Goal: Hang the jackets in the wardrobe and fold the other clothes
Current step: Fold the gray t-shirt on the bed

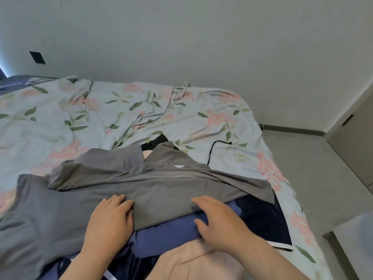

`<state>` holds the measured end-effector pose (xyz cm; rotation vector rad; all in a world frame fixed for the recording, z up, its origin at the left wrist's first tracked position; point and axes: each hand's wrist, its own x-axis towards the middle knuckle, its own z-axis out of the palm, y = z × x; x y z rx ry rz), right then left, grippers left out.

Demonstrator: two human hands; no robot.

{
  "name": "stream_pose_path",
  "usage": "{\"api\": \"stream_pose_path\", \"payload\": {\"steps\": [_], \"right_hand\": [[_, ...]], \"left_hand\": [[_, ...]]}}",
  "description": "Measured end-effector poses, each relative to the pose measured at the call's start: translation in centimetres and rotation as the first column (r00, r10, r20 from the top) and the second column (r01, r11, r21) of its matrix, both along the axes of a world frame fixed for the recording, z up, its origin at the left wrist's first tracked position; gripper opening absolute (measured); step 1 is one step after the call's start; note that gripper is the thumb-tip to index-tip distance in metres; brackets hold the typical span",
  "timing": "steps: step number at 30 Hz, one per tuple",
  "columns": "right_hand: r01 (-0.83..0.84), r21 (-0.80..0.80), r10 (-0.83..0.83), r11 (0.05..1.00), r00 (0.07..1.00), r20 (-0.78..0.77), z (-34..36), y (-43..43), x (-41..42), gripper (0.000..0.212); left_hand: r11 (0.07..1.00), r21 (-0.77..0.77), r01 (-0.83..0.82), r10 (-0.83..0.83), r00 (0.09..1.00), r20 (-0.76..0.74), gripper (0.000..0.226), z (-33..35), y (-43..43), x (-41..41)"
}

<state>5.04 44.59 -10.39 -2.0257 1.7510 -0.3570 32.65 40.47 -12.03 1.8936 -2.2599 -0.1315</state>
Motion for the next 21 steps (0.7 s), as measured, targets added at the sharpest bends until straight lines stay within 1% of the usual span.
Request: {"api": "stream_pose_path", "payload": {"steps": [2, 4, 6, 7, 8, 9, 11, 12, 14, 16, 17, 18, 19, 21], "right_hand": [[-0.028, 0.008, 0.028, 1.0, 1.0, -0.005, -0.5, -0.5, 1.1, 0.05], [-0.062, 0.027, 0.063, 0.998, 0.998, -0.006, -0.9, -0.7, 2.2, 0.049], [-0.086, 0.04, 0.086, 0.995, 0.996, 0.0, -1.1, -0.8, 3.0, 0.049], [-0.088, 0.039, 0.088, 0.995, 0.996, 0.0, -1.2, -0.9, 3.3, 0.049], [-0.083, 0.033, 0.083, 0.996, 0.997, -0.004, -1.2, -1.0, 3.4, 0.048], [-0.075, 0.023, 0.075, 0.997, 0.997, -0.009, -1.1, -0.9, 3.4, 0.048], [-0.066, 0.007, 0.066, 0.998, 0.998, -0.017, -0.8, -0.7, 3.5, 0.046], [-0.066, 0.0, 0.066, 0.998, 0.998, -0.016, -0.5, -0.5, 3.5, 0.046], [-0.07, -0.023, 0.07, 0.997, 0.998, -0.005, 0.0, 0.2, 3.6, 0.048], [-0.056, -0.033, 0.058, 0.998, 0.998, 0.038, 0.5, 0.8, 3.7, 0.058], [-0.033, -0.027, 0.035, 0.999, 0.996, 0.077, 0.5, 0.9, 3.8, 0.063], [0.0, -0.026, 0.003, 1.0, 0.993, 0.121, 0.8, 1.3, 3.7, 0.064], [0.025, -0.027, -0.02, 0.999, 0.986, 0.168, 1.1, 1.5, 3.7, 0.062], [0.029, -0.065, -0.014, 0.997, 0.975, 0.221, 1.8, 2.2, 3.4, 0.05]], "left_hand": [[0.997, -0.024, 0.079, -0.08, 0.995, -0.065, 0.042, -0.6, 0.3, 0.6], [0.987, 0.005, 0.161, -0.159, 0.98, -0.116, 0.044, -0.9, 0.7, 1.7], [0.969, 0.077, 0.233, -0.224, 0.968, -0.117, 0.055, -1.0, 0.6, 2.9], [0.96, 0.134, 0.244, -0.228, 0.966, -0.124, 0.061, -0.9, 0.4, 3.4], [0.95, 0.184, 0.253, -0.23, 0.963, -0.14, 0.059, -0.9, 0.2, 3.8], [0.944, 0.202, 0.262, -0.231, 0.959, -0.164, 0.049, -0.7, 0.2, 3.9], [0.964, 0.131, 0.232, -0.196, 0.95, -0.241, 0.027, -0.7, 0.3, 3.5], [0.979, 0.086, 0.185, -0.152, 0.943, -0.296, 0.022, -0.5, 0.4, 3.0], [0.993, 0.062, 0.1, -0.064, 0.902, -0.426, 0.014, 0.8, 1.3, 1.7], [0.987, 0.077, 0.141, -0.081, 0.85, -0.52, 0.006, 1.8, 2.3, 0.1], [0.979, 0.092, 0.184, -0.105, 0.831, -0.547, 0.011, 2.4, 2.9, -0.7], [0.968, 0.093, 0.235, -0.142, 0.81, -0.569, 0.022, 3.3, 3.8, -1.7], [0.955, 0.069, 0.288, -0.194, 0.784, -0.589, 0.03, 3.8, 4.4, -2.6], [0.929, 0.018, 0.37, -0.276, 0.723, -0.633, 0.033, 4.7, 5.5, -4.1]]}}
